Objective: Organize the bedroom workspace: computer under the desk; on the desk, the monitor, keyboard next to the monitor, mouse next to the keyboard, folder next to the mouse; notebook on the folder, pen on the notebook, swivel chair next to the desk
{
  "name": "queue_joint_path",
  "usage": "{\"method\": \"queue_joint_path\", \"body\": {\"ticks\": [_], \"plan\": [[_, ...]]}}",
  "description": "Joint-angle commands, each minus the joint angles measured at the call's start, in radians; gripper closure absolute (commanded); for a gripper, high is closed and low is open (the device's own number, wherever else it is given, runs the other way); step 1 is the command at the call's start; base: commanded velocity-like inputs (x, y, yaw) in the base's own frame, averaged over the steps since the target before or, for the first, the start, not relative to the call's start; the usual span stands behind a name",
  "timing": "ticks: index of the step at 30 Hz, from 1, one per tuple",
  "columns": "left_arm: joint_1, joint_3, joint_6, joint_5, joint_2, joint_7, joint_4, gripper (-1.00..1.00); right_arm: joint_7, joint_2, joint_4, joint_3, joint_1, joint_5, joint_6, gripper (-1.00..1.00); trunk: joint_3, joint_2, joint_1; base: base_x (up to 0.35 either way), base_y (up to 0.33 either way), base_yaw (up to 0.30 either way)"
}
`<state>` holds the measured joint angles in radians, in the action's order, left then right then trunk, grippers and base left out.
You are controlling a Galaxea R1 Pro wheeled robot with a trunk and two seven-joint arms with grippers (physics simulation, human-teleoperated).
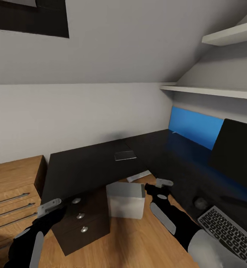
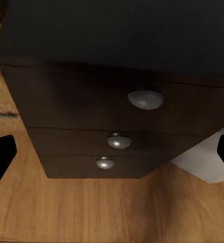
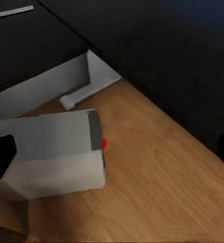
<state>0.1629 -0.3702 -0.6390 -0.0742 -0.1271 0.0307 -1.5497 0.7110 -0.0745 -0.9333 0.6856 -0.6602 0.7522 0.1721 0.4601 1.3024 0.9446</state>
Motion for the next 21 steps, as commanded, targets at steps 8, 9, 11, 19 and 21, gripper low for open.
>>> {"method": "queue_joint_path", "body": {"ticks": [8,9,11,19,21], "plan": [[-0.115,-0.077,-0.002,0.013,0.019,0.003,0.076,-1.0,0.004,0.16,0.255,0.112,0.004,-0.019,-0.076,-1.0,0.005,0.001,0.0,0.0,0.0,0.265],[-0.122,-0.085,0.002,0.014,0.021,0.003,0.1,-1.0,0.004,0.17,0.288,0.124,0.004,-0.022,-0.098,-1.0,0.005,0.001,0.0,0.0,0.0,0.267],[-0.136,-0.103,0.033,0.019,0.037,0.002,0.19,-1.0,0.002,0.195,0.396,0.163,0.005,-0.028,-0.173,-1.0,0.006,0.001,0.0,0.0,0.0,0.267],[-0.15,-0.116,0.472,0.074,0.112,0.0,0.655,-1.0,-0.2,0.226,0.777,0.242,0.096,-0.037,-0.506,-1.0,0.008,0.001,0.0,0.0,0.0,0.127],[-0.15,-0.117,0.526,0.114,0.111,0.002,0.694,-1.0,-0.302,0.212,0.836,0.243,0.115,-0.036,-0.562,-1.0,0.008,0.001,0.0,0.0,0.0,0.011]]}}
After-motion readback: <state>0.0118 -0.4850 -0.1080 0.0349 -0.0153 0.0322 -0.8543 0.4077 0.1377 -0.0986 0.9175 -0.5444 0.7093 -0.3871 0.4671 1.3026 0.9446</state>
